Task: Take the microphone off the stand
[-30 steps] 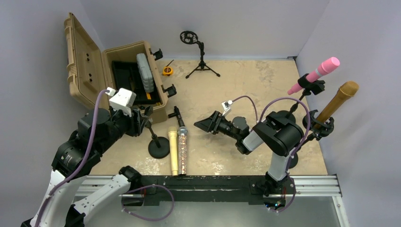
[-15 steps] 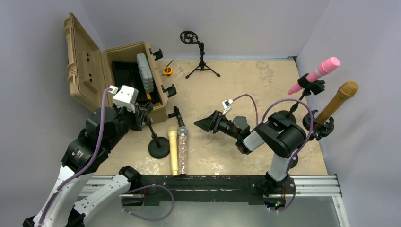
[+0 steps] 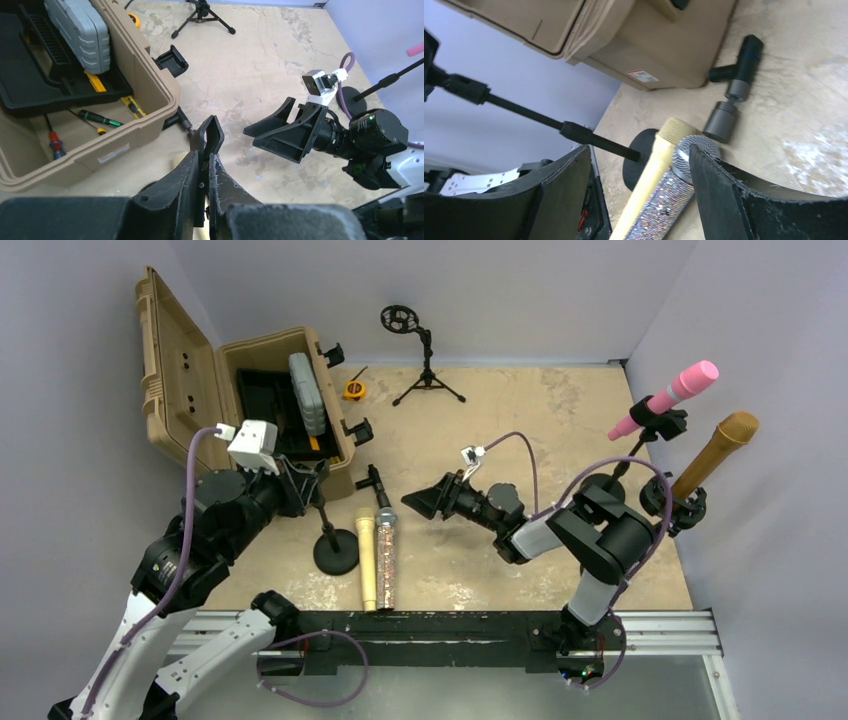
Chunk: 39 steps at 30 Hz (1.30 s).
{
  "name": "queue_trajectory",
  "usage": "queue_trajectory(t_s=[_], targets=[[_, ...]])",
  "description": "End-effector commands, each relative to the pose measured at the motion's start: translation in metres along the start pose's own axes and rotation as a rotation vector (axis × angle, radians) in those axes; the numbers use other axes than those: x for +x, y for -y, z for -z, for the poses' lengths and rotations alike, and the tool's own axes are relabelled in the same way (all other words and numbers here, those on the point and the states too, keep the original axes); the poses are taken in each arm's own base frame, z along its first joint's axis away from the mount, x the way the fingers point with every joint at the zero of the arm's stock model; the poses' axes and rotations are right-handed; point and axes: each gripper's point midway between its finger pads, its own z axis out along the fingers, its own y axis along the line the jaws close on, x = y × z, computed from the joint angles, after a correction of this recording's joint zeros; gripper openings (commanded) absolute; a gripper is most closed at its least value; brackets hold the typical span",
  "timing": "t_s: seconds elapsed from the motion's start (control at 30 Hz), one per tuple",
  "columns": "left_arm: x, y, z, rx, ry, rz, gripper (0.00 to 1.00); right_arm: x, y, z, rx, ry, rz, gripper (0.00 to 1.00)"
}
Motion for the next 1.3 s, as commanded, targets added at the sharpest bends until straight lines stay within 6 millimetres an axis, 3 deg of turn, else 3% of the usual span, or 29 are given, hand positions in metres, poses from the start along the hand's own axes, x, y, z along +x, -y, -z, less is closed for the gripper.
queue_trajectory(t_s=[0.0, 0.13, 0.3, 0.5, 0.7, 0.77, 0.83, 0.97, 1.07, 1.17, 1.27], targets=[[0.123, -0.035, 0.02, -0.198, -0.533, 0.04, 0.0, -0.037, -0.06, -0.016, -0.107, 0.125, 0.224, 0.72], [0.144, -0.045, 0.024, -0.296, -0.562, 0.145, 0.0, -0.054, -0.081, -0.028, -0.091, 0.175, 0.314, 0.73], [0.168, -0.052, 0.026, -0.384, -0.569, 0.281, 0.0, -0.062, -0.093, -0.036, -0.121, 0.183, 0.346, 0.72], [0.164, -0.075, 0.043, -0.52, -0.515, 0.306, 0.0, -0.05, -0.12, -0.04, -0.23, 0.155, 0.394, 0.73], [0.18, -0.077, 0.045, -0.551, -0.535, 0.364, 0.0, -0.046, -0.15, -0.042, -0.324, 0.138, 0.434, 0.74], [0.175, -0.075, 0.043, -0.526, -0.489, 0.39, 0.0, -0.044, -0.16, -0.042, -0.371, 0.126, 0.461, 0.74], [0.158, -0.072, 0.039, -0.487, -0.414, 0.394, 0.03, -0.036, -0.17, -0.044, -0.421, 0.103, 0.498, 0.75], [0.096, -0.065, 0.04, -0.402, -0.232, 0.343, 0.44, -0.018, -0.186, -0.047, -0.484, 0.081, 0.576, 0.77], [0.047, -0.056, 0.041, -0.328, -0.099, 0.278, 0.6, -0.006, -0.2, -0.052, -0.476, 0.094, 0.605, 0.8], [-0.007, -0.043, 0.041, -0.246, 0.058, 0.217, 0.7, 0.007, -0.212, -0.055, -0.466, 0.107, 0.599, 0.85], [-0.052, -0.031, 0.044, -0.185, 0.192, 0.18, 0.72, 0.021, -0.216, -0.069, -0.399, 0.096, 0.608, 0.95]])
